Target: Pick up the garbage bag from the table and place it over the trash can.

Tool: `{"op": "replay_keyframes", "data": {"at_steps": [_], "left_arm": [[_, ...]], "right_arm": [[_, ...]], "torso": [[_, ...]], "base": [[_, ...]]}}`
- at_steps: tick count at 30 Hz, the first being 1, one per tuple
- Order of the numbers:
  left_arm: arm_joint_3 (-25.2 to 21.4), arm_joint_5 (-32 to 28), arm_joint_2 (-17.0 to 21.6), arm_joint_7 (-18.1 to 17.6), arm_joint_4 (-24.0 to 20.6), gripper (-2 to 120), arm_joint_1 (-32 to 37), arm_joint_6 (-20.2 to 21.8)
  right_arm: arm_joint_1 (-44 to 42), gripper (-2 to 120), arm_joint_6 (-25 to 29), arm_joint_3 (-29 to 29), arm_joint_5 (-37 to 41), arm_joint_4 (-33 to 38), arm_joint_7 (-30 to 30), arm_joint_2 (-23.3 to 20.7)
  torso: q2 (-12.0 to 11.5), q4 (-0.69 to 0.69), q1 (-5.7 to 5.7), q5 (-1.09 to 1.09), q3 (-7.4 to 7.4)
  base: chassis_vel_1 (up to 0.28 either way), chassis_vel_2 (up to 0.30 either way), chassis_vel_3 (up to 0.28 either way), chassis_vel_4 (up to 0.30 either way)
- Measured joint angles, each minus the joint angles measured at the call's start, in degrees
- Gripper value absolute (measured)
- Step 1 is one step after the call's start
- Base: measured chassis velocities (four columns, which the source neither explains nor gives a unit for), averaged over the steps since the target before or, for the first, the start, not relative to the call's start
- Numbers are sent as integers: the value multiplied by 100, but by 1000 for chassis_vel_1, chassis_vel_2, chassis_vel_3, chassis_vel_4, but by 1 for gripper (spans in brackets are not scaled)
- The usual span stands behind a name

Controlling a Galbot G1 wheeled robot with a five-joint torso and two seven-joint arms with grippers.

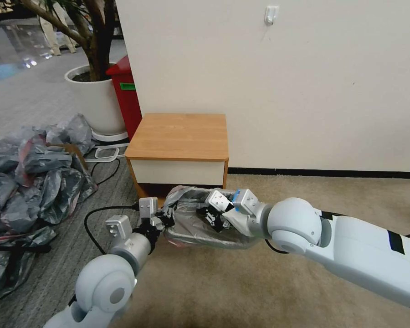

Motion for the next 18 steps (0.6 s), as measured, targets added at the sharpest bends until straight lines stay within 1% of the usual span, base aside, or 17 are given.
{"op": "replay_keyframes", "data": {"at_steps": [1, 2, 6, 8, 10, 12, 16, 18], "left_arm": [[0, 0, 0, 0, 0, 6, 0, 0], [37, 75, -51, 5, -13, 6, 13, 0], [60, 136, -124, 7, -45, 6, 17, 0], [61, 163, -147, 8, -81, 6, 19, 0], [61, 166, -150, 8, -95, 6, 20, 0], [52, 171, -159, 9, -132, 6, 21, 0], [26, 184, -171, 16, -163, 6, 15, 1], [19, 194, -187, 23, -189, 6, 5, 2]], "right_arm": [[0, 0, 0, 0, 0, 0, 0, 0], [151, 0, 2, -184, 161, -6, 124, -5], [387, 0, 5, -465, 361, -60, 309, -4], [559, 0, 6, -671, 602, -71, 527, 5], [599, 0, 6, -724, 663, -71, 594, 10], [798, 0, 7, -987, 902, -71, 862, 45], [1084, 0, 8, -1322, 1075, -137, 1038, 113], [1250, 0, 8, -1510, 1245, -232, 1222, 208]], "torso": [[0, 0, 0, 0, 0], [0, 0, 0, 0, 0], [0, 0, 0, 0, 0], [0, 0, 0, 0, 0], [0, 0, 0, 0, 0], [0, 0, 0, 0, 0], [0, 0, 0, 0, 0], [0, 0, 0, 0, 0]], "base": [[0, 0, 0, 0], [0, 0, 0, 0], [0, 0, 0, 0], [0, 0, 0, 0], [0, 0, 0, 0], [0, 0, 0, 0], [0, 0, 0, 0], [0, 0, 0, 0]]}}
